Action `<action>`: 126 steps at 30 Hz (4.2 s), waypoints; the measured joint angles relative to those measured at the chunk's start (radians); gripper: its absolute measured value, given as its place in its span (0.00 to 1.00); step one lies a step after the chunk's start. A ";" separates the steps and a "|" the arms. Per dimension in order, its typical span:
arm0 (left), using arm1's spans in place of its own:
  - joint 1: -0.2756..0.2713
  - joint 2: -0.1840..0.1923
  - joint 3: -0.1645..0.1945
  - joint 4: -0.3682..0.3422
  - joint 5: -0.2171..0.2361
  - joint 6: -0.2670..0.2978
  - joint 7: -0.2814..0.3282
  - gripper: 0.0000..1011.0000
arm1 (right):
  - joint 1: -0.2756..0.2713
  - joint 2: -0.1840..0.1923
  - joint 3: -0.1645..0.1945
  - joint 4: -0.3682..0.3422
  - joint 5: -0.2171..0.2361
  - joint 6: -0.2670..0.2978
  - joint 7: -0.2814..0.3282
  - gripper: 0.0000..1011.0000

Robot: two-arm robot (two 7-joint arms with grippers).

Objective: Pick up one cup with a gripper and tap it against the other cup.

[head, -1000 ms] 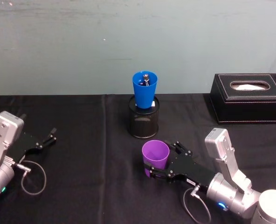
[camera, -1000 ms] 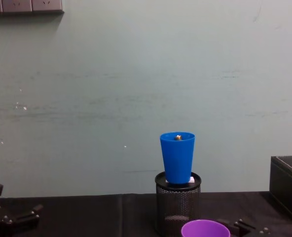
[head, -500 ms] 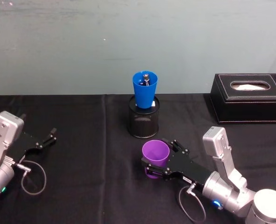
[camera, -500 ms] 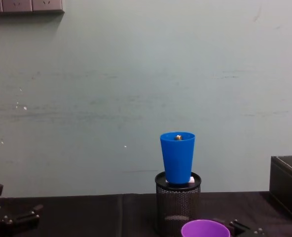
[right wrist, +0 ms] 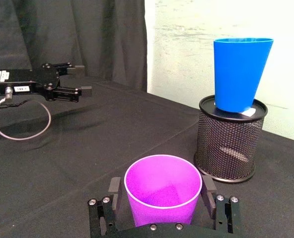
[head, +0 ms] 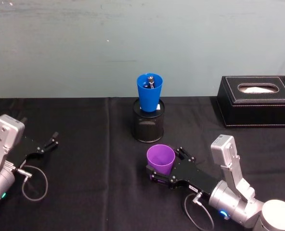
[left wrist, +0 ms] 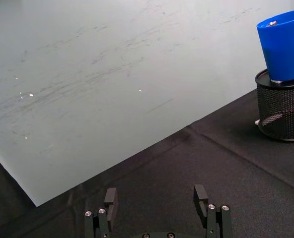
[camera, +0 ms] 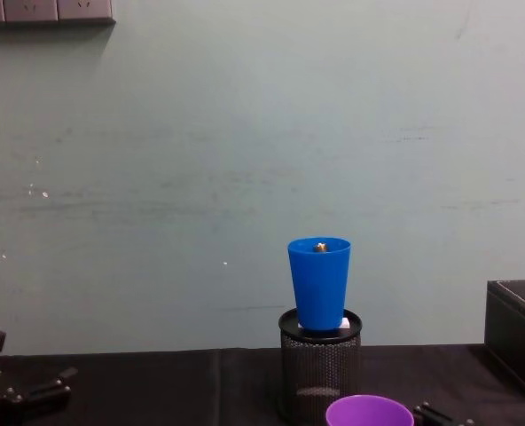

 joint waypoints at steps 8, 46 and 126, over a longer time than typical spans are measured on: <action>0.000 0.000 0.000 0.000 0.000 0.000 0.000 0.99 | -0.001 -0.002 0.002 0.001 -0.007 -0.008 0.000 0.99; 0.000 0.000 0.000 0.000 0.000 0.000 0.000 0.99 | -0.005 0.047 0.032 -0.173 0.036 0.124 0.011 0.72; 0.000 0.000 0.000 0.000 0.000 0.000 0.000 0.99 | 0.091 0.118 0.011 -0.333 0.110 0.340 -0.025 0.72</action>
